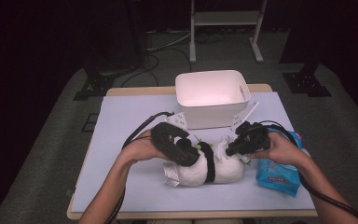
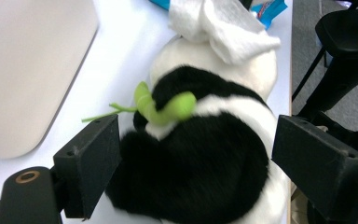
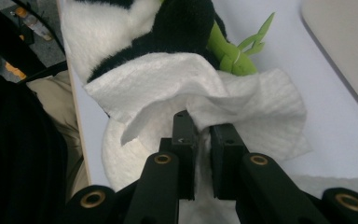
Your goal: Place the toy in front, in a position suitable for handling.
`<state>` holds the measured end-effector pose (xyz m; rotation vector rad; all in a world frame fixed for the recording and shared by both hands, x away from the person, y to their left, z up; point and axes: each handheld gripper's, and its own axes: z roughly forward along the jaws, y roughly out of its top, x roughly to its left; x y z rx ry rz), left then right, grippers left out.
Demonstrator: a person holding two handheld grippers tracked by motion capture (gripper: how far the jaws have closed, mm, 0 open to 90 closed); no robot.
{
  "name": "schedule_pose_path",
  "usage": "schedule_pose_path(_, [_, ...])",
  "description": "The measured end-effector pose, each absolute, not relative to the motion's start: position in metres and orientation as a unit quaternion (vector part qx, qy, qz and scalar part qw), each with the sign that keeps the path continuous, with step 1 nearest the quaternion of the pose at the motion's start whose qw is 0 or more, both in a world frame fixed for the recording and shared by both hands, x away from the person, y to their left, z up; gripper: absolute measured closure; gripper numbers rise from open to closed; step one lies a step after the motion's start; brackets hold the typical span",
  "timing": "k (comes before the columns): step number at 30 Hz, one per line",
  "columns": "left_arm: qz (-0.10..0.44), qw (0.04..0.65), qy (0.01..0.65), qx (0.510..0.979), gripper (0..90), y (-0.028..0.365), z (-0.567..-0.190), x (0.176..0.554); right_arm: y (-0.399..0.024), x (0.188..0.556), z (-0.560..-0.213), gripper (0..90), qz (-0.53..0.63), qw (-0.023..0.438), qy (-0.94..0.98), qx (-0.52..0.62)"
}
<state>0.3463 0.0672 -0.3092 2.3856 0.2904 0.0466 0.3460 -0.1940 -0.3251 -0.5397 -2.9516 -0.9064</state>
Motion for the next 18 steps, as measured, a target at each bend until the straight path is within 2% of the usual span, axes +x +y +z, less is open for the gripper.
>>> schedule_pose_path(2, [0.006, 0.357, 0.107, 0.928, 20.4, 0.06, -0.309, 0.349, -0.193, 0.343, -0.326, 81.2, -0.29, 0.007, -0.942, -0.169])
schedule_pose_path(8, [-0.012, 0.33, 0.106, 0.938, 26.1, 0.041, -0.318, 0.353, -0.195, 0.334, -0.329, 81.2, -0.298, 0.015, -0.941, -0.157])
schedule_pose_path(13, [-0.041, 0.324, 0.089, 0.941, 43.9, 0.034, -0.324, 0.356, -0.196, 0.326, -0.331, 81.2, -0.302, 0.018, -0.942, -0.148])
schedule_pose_path(17, [-0.05, 0.33, 0.075, 0.94, 64.0, 0.032, -0.324, 0.354, -0.197, 0.326, -0.332, 81.2, -0.305, 0.019, -0.94, -0.152])
schedule_pose_path(18, [-0.05, 0.328, 0.074, 0.94, 64.0, 0.032, -0.323, 0.354, -0.197, 0.326, -0.332, 81.2, -0.305, 0.019, -0.94, -0.152])
